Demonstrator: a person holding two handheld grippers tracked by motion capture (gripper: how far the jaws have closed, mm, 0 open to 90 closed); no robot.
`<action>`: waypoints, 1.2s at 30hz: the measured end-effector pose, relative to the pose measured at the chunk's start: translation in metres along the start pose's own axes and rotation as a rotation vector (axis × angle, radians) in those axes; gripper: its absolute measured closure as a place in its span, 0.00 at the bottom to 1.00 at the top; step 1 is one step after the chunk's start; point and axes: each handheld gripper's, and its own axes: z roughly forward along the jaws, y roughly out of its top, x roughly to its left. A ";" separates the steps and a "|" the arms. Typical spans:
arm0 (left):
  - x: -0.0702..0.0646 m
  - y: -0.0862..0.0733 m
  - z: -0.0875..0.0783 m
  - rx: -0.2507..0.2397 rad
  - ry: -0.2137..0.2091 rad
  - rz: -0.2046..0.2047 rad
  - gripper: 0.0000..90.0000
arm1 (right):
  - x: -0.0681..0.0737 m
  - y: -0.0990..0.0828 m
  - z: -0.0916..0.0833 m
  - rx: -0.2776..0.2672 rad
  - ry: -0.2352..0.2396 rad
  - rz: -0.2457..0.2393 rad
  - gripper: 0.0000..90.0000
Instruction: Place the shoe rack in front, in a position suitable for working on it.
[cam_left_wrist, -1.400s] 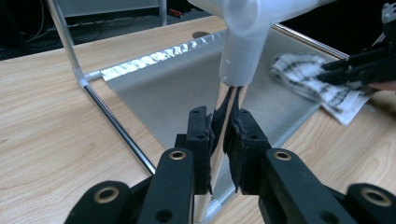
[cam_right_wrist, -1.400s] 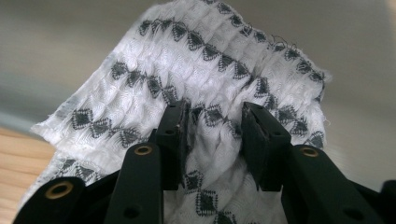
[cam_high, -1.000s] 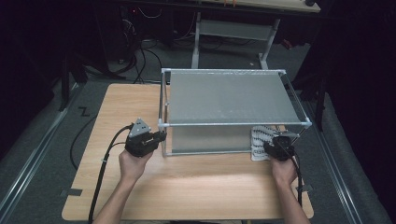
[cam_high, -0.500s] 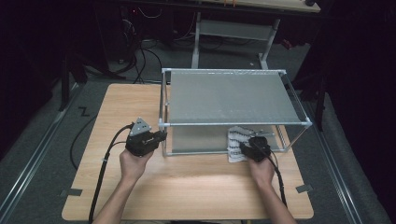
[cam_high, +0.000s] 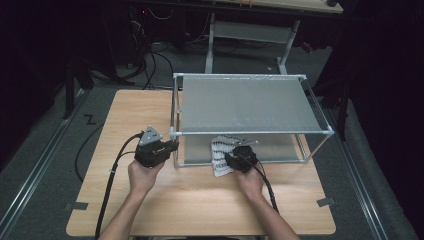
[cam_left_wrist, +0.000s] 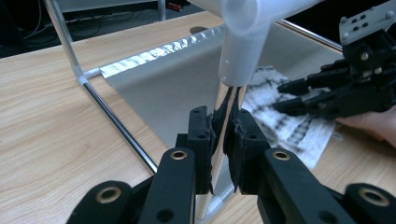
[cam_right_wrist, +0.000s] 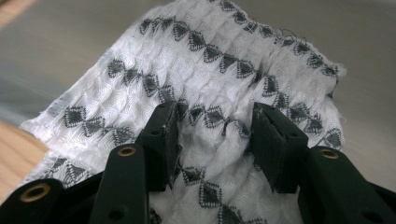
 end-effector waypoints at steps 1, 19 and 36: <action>0.000 0.000 0.000 0.000 0.000 0.000 0.89 | 0.005 0.001 0.001 -0.005 0.011 -0.008 0.58; 0.000 -0.002 0.000 -0.015 0.003 -0.008 0.89 | 0.060 0.023 0.019 -0.009 0.113 -0.060 0.58; 0.001 -0.003 0.000 -0.016 -0.006 -0.018 0.88 | 0.085 0.031 0.025 -0.024 0.121 -0.160 0.57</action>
